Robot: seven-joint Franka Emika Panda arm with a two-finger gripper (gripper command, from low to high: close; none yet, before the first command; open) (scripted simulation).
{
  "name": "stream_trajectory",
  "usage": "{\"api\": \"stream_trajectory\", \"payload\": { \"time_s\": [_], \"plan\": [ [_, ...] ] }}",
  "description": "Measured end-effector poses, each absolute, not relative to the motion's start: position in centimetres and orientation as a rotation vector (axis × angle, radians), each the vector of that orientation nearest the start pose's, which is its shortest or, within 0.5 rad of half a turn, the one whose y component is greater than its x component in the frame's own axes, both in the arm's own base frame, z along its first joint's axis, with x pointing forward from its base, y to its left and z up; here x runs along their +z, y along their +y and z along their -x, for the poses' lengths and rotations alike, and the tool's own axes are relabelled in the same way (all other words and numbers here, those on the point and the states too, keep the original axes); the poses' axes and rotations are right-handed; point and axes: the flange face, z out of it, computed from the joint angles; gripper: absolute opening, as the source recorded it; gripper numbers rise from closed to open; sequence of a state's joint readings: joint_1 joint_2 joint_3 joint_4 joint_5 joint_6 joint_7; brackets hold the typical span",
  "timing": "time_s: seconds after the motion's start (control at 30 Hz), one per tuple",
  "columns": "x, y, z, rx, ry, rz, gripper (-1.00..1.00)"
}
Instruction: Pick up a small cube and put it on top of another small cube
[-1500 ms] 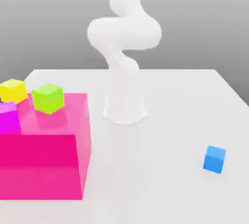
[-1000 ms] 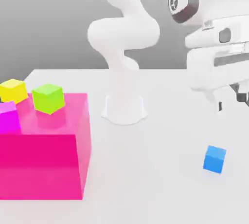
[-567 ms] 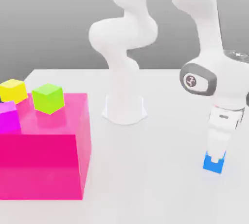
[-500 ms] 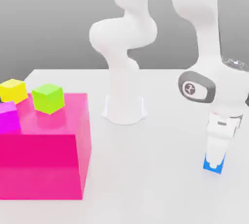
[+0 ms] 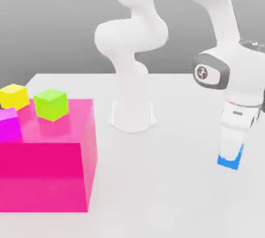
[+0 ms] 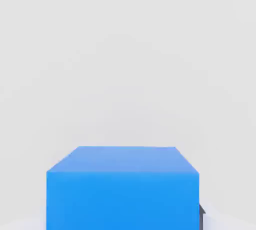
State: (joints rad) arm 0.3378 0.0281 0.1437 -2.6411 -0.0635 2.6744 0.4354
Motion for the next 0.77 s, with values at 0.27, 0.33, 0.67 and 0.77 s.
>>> {"api": "stream_trajectory", "payload": {
  "time_s": [0.27, 0.33, 0.67, 0.77],
  "plan": [
    [34.6, -0.7, -46.9, -0.041, 0.447, 3.147, -1.0],
    [37.0, -5.7, -46.9, -0.036, 0.571, 3.124, -1.0],
    [40.3, -26.8, -39.6, 0.0, 1.109, 2.934, 1.0],
    [40.3, -26.8, -39.6, 0.0, 1.109, 2.934, 1.0]
  ]
}}
